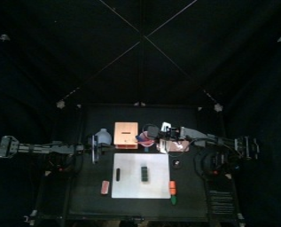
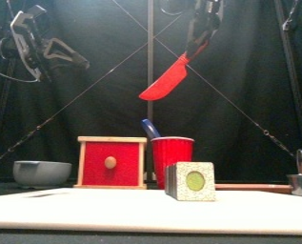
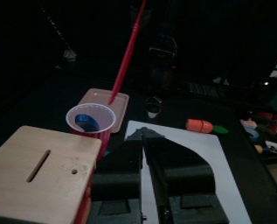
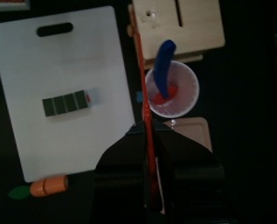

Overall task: Place sushi on board then cut the sushi with the knife then place the pieces on the plate
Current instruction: Grasp knife edge with left hand

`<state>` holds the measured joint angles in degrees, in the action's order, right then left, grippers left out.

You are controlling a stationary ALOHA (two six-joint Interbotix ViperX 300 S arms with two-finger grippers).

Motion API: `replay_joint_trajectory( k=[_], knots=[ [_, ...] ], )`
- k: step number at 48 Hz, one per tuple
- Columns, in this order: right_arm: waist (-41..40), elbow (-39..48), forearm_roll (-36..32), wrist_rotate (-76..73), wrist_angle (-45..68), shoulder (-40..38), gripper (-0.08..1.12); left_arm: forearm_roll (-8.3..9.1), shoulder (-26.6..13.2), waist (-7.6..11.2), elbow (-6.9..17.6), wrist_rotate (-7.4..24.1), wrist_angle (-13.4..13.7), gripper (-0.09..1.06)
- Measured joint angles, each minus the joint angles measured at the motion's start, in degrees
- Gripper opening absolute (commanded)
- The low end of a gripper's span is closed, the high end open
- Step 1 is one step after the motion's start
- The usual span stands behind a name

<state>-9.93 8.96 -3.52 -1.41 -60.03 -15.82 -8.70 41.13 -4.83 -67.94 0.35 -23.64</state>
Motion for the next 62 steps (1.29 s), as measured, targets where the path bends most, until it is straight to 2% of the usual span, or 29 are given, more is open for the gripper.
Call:
replay_joint_trajectory(
  k=[8,15,21,25,35,42,62],
  knots=[
    [2.29,12.3,-0.44,-3.96,16.44,-6.59,0.27,0.18,-0.09,0.09,0.18,0.0,0.0,0.86],
    [4.57,23.91,-0.44,-4.83,32.26,-10.02,0.27,1.23,-0.26,0.26,1.32,0.0,0.26,0.97],
    [5.89,31.11,0.62,-4.83,42.1,-10.37,0.27,3.34,-1.32,0.62,3.34,0.0,2.2,0.97],
    [6.15,34.19,1.32,-4.66,47.11,-10.37,0.27,3.96,-2.72,1.58,4.92,0.0,4.04,0.97],
    [6.59,37.44,1.85,-4.75,54.4,-10.2,0.27,3.87,-8.61,4.22,9.84,0.0,9.93,0.97],
    [7.47,38.14,1.76,-4.75,55.99,-9.93,0.27,3.25,-13.27,4.57,12.48,-0.26,13.36,0.97],
    [9.67,39.55,2.2,-4.75,58.71,-8.35,0.27,3.16,-23.47,4.66,17.23,-0.18,14.41,0.97]
  ],
)
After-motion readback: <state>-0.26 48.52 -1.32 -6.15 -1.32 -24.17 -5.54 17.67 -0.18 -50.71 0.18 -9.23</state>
